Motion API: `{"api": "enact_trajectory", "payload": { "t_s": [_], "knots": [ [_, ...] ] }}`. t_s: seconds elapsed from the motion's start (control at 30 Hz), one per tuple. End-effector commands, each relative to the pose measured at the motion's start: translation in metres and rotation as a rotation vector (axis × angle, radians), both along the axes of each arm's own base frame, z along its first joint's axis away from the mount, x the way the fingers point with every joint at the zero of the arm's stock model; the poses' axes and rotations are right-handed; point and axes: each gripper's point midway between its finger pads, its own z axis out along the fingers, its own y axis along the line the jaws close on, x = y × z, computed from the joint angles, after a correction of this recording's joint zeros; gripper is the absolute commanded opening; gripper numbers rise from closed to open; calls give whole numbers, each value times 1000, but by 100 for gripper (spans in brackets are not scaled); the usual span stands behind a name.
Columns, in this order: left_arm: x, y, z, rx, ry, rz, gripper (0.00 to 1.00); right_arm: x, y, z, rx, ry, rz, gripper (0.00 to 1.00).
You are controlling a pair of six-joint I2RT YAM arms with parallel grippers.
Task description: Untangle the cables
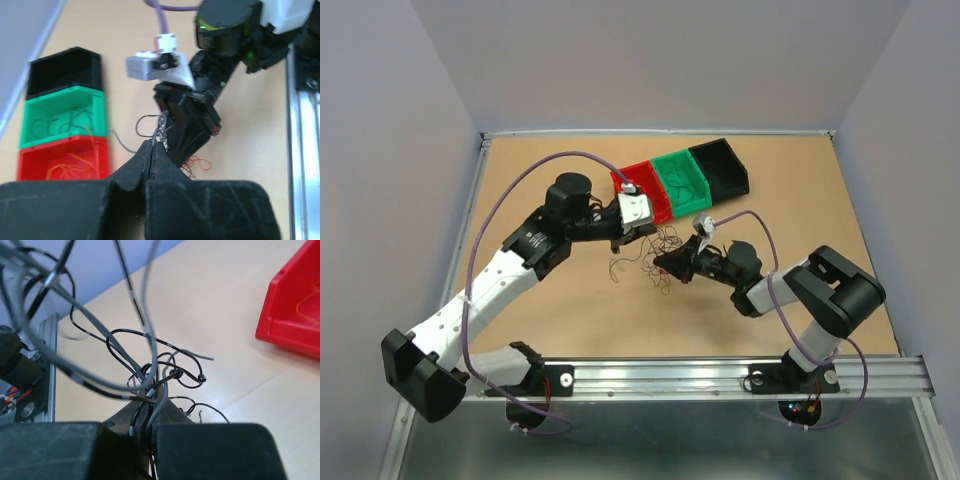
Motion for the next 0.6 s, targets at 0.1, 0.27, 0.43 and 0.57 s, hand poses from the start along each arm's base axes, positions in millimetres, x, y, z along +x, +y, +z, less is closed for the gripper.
{"api": "enact_trajectory", "payload": {
  "t_s": [0.1,0.27,0.43,0.57],
  "knots": [
    [51,47,77,-239,-189,439,0,-4,-25,9,18,-72,-116,1],
    [92,123,104,-374,-230,805,0,2,-47,3,-1,-31,-253,11],
    [92,168,121,-445,-285,924,0,13,-78,3,-6,-5,-435,11],
    [85,184,133,-480,-331,985,0,26,-113,-1,-5,42,-646,11]
  ]
}}
